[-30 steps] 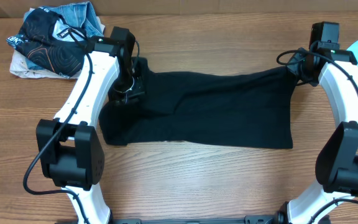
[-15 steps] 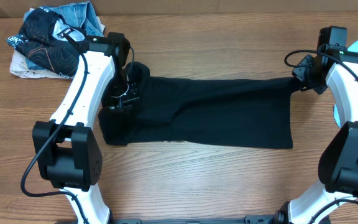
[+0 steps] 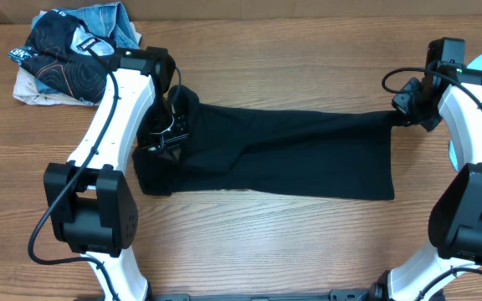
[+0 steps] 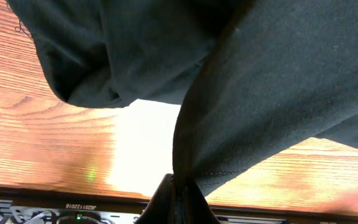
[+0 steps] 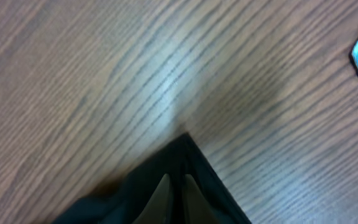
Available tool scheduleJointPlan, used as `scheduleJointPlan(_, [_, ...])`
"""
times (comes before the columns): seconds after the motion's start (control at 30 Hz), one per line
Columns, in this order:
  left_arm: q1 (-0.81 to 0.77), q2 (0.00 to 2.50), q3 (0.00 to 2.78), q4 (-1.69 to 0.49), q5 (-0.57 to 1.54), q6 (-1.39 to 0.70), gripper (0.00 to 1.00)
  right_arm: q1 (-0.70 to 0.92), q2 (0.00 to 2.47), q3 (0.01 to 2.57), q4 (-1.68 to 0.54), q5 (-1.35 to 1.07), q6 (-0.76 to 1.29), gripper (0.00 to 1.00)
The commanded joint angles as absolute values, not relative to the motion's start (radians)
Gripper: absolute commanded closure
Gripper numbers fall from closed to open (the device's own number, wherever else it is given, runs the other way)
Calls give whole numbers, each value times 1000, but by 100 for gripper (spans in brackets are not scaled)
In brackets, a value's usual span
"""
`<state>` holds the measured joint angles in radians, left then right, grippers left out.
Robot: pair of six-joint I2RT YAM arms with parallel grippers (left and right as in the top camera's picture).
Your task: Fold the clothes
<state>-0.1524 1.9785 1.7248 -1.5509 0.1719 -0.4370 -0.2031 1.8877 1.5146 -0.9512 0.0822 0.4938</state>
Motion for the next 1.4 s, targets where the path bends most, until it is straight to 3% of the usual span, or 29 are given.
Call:
scheduleJointPlan(0.0, [-147, 1943, 1737, -1563, 136, -422, 96, -210, 1866, 1536, -970, 84, 499, 96])
scheduleJointPlan(0.37, [-143, 1943, 1737, -1593, 70, -423, 96, -210, 1866, 1535, -1081, 84, 498, 94])
scheduleJointPlan(0.43, [-143, 1943, 1737, -1601, 65, -422, 95, -210, 1866, 1530, -1082, 84, 498, 76])
scheduleJointPlan(0.57, [-144, 1943, 1737, -1625, 48, -422, 93, -209, 1866, 1518, -1083, 84, 498, 75])
scheduleJointPlan(0.63, [-144, 1943, 1737, -1634, 41, -422, 89, -209, 1866, 1517, -1083, 83, 499, 62])
scheduleJointPlan(0.73, [-144, 1943, 1737, -1643, 41, -413, 62, -209, 1866, 1517, -1074, 38, 498, 60])
scheduleJointPlan(0.8, [-144, 1943, 1737, -1643, 42, -399, 57, -209, 1866, 1517, -1064, -7, 498, 53])
scheduleJointPlan(0.83, [-144, 1943, 1737, -1643, 41, -400, 46, -209, 1866, 1517, -1060, -32, 498, 50])
scheduleJointPlan(0.9, [-144, 1943, 1737, -1642, 41, -398, 12, -209, 1866, 1517, -1048, -84, 498, 36])
scheduleJointPlan(0.93, [-144, 1943, 1737, -1638, 41, -395, 8, -208, 1866, 1517, -1044, -99, 498, 28])
scheduleJointPlan(0.97, [-144, 1943, 1737, -1633, 41, -395, 8, -208, 1866, 1517, -1040, -123, 498, 22])
scheduleJointPlan(1.07, [-144, 1943, 1737, -1571, 42, -395, 9, -199, 1866, 1517, -1026, -169, 495, 17])
scheduleJointPlan(1.37, [-144, 1946, 1737, -1313, 53, -334, 15, -129, 1866, 1517, -1002, -185, 491, 14])
